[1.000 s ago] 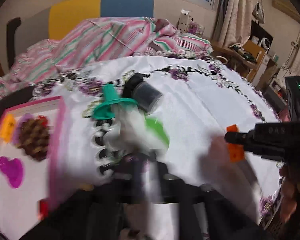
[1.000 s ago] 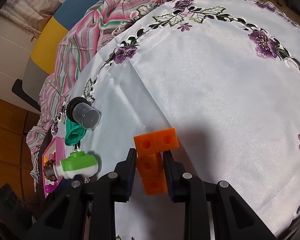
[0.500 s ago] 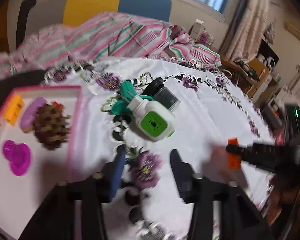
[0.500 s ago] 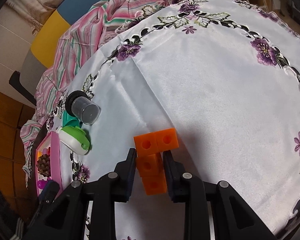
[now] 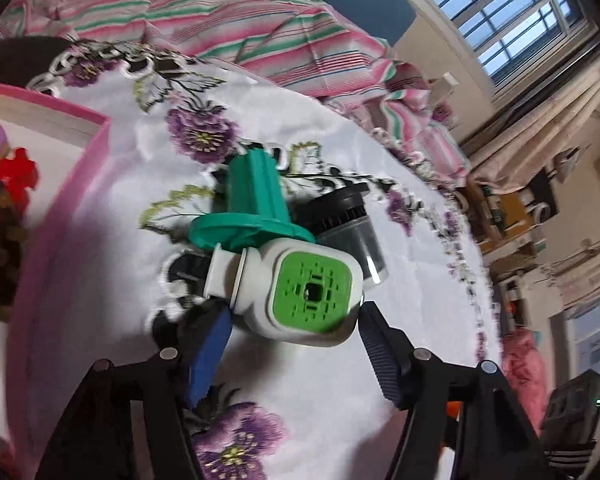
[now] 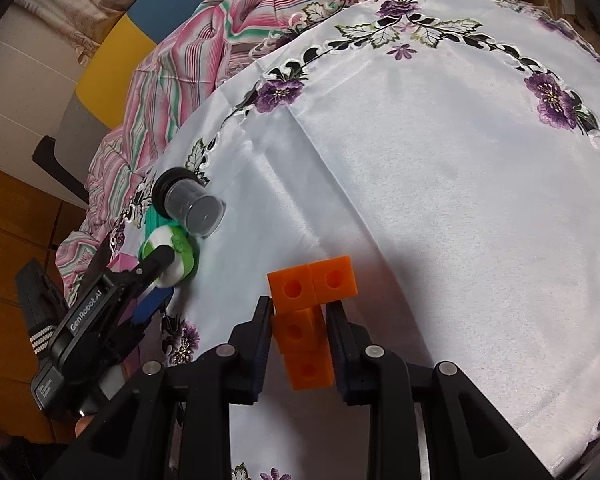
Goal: Organize rigid objects
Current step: 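Carry the plug-in device into the pink tray and open the left tool while the right tool holds the block, then lower the orange cube block into the pink tray and open the right tool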
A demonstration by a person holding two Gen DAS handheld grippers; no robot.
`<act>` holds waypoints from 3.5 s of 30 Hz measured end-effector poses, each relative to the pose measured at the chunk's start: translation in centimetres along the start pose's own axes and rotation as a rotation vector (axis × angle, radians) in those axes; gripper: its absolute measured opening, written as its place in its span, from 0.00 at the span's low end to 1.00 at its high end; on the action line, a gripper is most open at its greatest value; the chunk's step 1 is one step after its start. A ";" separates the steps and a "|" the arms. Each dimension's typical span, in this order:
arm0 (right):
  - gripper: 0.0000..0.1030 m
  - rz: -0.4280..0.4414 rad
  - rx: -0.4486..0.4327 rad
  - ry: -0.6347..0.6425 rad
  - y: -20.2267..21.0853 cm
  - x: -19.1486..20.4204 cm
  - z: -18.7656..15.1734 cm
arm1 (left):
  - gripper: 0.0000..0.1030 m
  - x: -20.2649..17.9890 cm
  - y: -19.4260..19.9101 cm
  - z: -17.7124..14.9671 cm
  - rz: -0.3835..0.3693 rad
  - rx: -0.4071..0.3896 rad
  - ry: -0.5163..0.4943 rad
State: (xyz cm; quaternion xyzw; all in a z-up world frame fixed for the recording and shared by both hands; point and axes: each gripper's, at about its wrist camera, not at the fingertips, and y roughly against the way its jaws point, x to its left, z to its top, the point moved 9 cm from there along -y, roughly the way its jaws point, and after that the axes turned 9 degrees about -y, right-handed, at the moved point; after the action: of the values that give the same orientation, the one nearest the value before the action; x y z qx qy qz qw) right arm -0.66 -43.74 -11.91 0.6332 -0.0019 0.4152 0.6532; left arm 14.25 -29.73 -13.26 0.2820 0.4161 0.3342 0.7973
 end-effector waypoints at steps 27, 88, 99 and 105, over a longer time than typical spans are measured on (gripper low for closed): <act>0.27 -0.019 0.019 0.006 -0.5 -0.2 -0.3 | 0.65 -1.0 -1.6 2.5 0.278 0.066 -0.192; 0.26 0.147 0.193 0.541 -8.2 25.5 -21.4 | 0.54 20.5 29.2 -7.8 0.460 -0.323 0.037; 0.29 0.065 0.135 0.574 -10.4 25.4 -20.8 | 0.54 20.6 29.5 -8.8 0.446 -0.306 0.062; 0.52 0.094 0.088 0.602 -8.4 25.4 -20.7 | 0.54 20.7 29.0 -9.1 0.431 -0.292 0.081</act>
State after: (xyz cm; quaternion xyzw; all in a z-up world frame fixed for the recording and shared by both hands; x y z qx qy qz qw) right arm 9.72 -11.60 -9.50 0.5088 0.1803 0.6136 0.5763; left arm 6.75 5.58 -6.52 0.2323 0.3253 0.5641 0.7225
